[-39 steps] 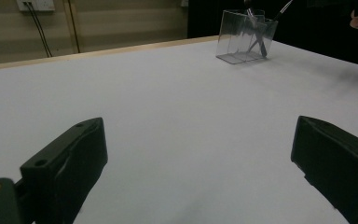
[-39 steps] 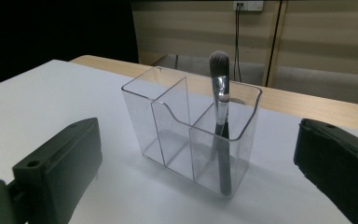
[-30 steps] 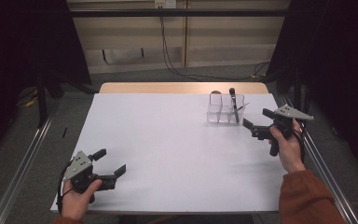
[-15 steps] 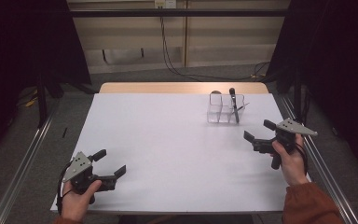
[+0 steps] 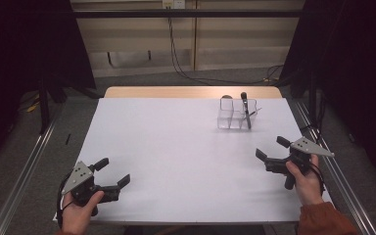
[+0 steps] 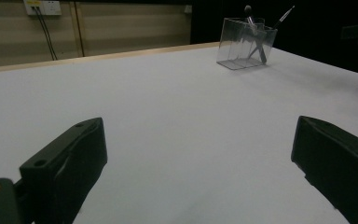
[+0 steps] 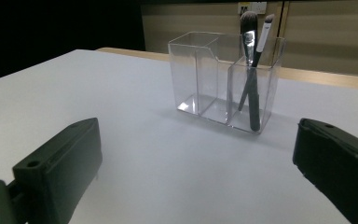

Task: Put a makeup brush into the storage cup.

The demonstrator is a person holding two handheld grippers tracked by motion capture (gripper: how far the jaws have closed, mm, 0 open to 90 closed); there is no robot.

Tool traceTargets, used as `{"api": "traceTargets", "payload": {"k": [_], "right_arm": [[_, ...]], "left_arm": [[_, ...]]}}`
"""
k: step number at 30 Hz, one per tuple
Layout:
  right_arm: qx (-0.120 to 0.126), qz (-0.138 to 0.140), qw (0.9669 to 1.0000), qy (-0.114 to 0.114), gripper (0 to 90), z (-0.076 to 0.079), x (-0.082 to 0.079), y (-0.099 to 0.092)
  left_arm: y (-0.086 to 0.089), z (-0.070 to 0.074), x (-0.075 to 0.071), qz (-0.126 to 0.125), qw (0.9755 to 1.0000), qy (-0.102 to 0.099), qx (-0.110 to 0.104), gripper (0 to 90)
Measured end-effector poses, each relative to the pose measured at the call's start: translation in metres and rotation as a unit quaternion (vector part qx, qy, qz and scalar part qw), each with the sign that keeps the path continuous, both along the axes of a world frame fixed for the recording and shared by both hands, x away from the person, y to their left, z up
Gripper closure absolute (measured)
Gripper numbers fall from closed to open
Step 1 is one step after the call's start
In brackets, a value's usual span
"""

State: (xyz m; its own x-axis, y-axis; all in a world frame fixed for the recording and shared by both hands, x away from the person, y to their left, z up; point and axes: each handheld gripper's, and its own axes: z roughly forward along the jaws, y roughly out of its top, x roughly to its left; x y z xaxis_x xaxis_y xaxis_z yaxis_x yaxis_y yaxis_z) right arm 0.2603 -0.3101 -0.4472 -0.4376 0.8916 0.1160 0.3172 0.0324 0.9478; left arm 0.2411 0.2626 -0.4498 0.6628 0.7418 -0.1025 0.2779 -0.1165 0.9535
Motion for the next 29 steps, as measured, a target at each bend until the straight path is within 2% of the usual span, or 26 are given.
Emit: {"api": "traceTargets", "payload": {"k": [4,7,12,16,19,21,25,29], "right_arm": [[-0.007,0.005,1.0000,-0.005,1.1,-0.001,-0.007,0.002],[-0.004,0.005,1.0000,-0.002,1.3,-0.003,-0.013,0.000],[-0.014,0.004,0.9999,0.008,1.3,-0.010,-0.023,-0.003],[-0.001,0.004,0.9999,0.012,1.4,-0.010,-0.032,-0.005],[-0.018,0.006,0.9998,0.005,1.3,-0.010,-0.038,-0.005],[-0.014,0.013,0.9998,-0.001,0.9,-0.009,-0.040,-0.006],[-0.012,0.013,0.9998,0.008,1.2,-0.011,-0.039,-0.007],[-0.014,0.017,0.9997,0.007,1.2,-0.011,-0.038,-0.006]], "left_arm": [[0.000,0.000,-0.001,0.001,1.0000,0.000,0.001,3.3],[0.000,0.000,-0.002,0.000,1.0000,0.001,0.003,3.3],[0.000,0.000,-0.002,-0.001,1.0000,0.002,0.001,3.3],[-0.001,0.000,-0.002,0.000,1.0000,0.006,0.003,3.3],[-0.001,0.001,-0.003,0.000,1.0000,0.004,-0.001,3.3],[-0.001,0.001,-0.002,-0.001,1.0000,0.003,0.000,3.4],[-0.001,0.001,-0.002,-0.005,1.0000,0.002,0.004,3.4],[-0.001,0.001,-0.002,-0.005,1.0000,0.000,0.008,3.3]]}}
